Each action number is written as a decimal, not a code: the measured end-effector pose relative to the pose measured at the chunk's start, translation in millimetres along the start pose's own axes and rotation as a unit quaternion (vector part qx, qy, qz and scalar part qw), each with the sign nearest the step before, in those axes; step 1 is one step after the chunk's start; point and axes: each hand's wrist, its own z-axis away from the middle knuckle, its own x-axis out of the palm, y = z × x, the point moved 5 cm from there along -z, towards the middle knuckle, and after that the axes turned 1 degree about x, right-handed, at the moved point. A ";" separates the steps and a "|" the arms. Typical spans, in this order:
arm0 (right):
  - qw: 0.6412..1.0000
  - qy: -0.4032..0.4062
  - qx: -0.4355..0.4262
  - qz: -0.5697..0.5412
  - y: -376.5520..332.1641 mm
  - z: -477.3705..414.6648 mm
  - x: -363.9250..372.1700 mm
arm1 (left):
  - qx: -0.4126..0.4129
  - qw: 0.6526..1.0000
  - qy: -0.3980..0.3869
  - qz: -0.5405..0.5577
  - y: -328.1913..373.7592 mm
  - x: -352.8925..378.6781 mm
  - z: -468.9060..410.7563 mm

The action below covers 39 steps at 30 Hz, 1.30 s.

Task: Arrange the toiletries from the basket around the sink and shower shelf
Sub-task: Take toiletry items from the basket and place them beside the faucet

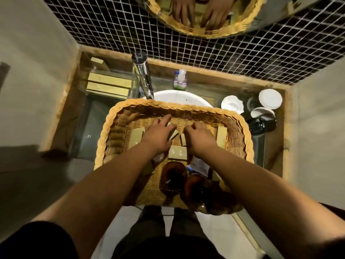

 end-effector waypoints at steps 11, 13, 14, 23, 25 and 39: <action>0.968 0.067 0.029 -0.241 7.8 -4.0 4.6 | -0.089 0.984 0.096 0.122 -22.8 8.2 3.4; 0.944 0.095 0.054 -0.312 7.7 -2.0 1.9 | -0.097 0.982 0.097 0.130 -27.9 6.0 3.0; 0.931 0.108 0.065 -0.342 8.3 -1.7 0.9 | -0.099 0.981 0.103 0.134 -30.4 4.2 3.2; 0.892 0.192 0.030 -0.407 9.6 6.2 -19.5 | -0.038 0.967 0.116 0.223 -26.6 -18.8 13.0; 0.889 0.182 0.030 -0.419 6.1 6.8 -27.3 | -0.024 0.964 0.126 0.233 -27.5 -27.3 18.8; 0.920 0.243 -0.123 -0.282 -74.6 -28.5 -160.3 | -0.007 0.933 0.289 0.217 -104.8 -177.0 52.5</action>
